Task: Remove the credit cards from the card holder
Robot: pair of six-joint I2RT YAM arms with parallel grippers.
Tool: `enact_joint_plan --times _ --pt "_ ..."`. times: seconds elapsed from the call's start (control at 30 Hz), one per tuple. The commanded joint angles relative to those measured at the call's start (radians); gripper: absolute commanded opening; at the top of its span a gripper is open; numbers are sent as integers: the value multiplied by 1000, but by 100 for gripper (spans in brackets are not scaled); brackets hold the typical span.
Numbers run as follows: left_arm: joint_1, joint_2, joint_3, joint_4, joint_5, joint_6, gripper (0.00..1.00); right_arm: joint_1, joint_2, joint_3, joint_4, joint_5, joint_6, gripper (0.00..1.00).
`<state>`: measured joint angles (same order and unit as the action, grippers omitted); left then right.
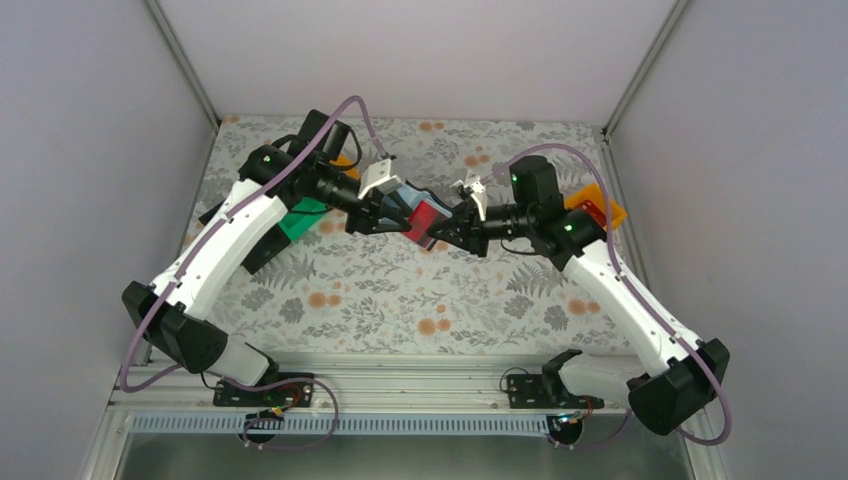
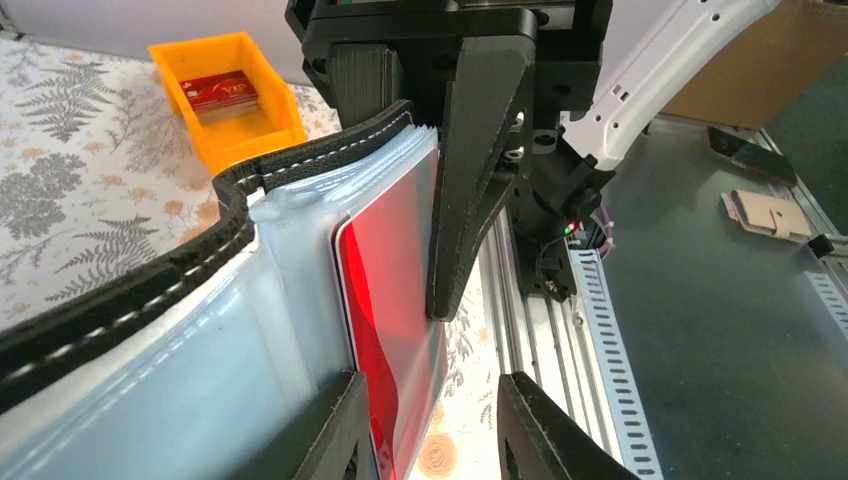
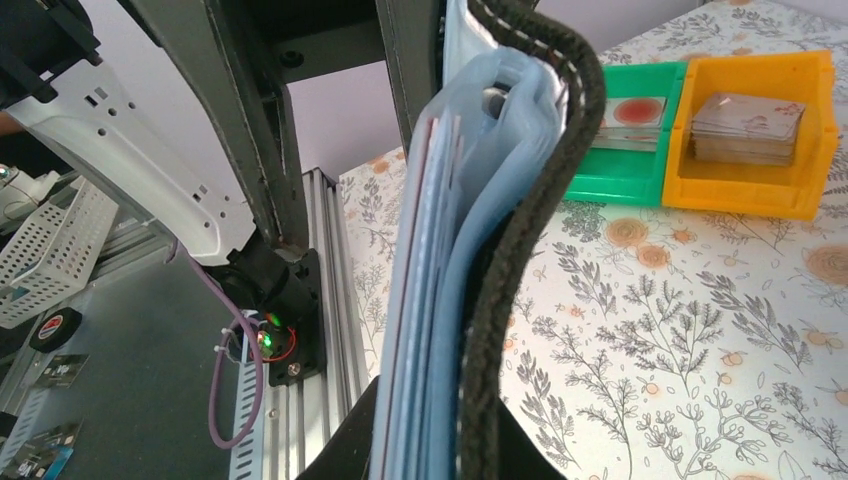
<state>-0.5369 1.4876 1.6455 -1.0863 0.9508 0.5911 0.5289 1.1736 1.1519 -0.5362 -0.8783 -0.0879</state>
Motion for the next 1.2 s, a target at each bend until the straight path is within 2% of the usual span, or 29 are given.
enact_joint_plan --times 0.0,0.07,0.2,0.3,0.37,0.57,0.67,0.73,0.8,0.9,1.03,1.17 --pt "-47 31 -39 60 2 -45 35 14 -25 103 159 -137 -54 15" --pt "-63 43 -30 100 11 -72 40 13 -20 102 149 -143 -61 15" --pt "-73 59 1 161 8 -118 61 13 -31 93 137 -133 -80 14" --pt "-74 42 -24 232 -31 -161 68 10 -43 81 148 -127 -85 15" --pt "-74 29 -44 266 -45 -173 69 7 -50 72 156 -124 -85 14" --pt "-84 61 -56 296 40 -227 68 -7 -49 52 177 -125 -76 14" --pt "-88 101 -33 277 136 -253 51 -18 -55 37 193 -130 -69 14" --pt "-87 116 0 233 177 -239 46 -29 -62 25 197 -132 -66 14" --pt "-86 112 39 183 158 -204 49 -44 -67 14 193 -131 -65 14" --pt "-61 76 71 135 49 -156 58 -57 -72 1 180 -133 -65 14" --pt "10 11 36 125 -98 -135 68 -61 -77 -6 144 -169 -93 16" --pt "92 -25 18 117 -160 -121 78 -61 -70 17 85 -180 -119 17"
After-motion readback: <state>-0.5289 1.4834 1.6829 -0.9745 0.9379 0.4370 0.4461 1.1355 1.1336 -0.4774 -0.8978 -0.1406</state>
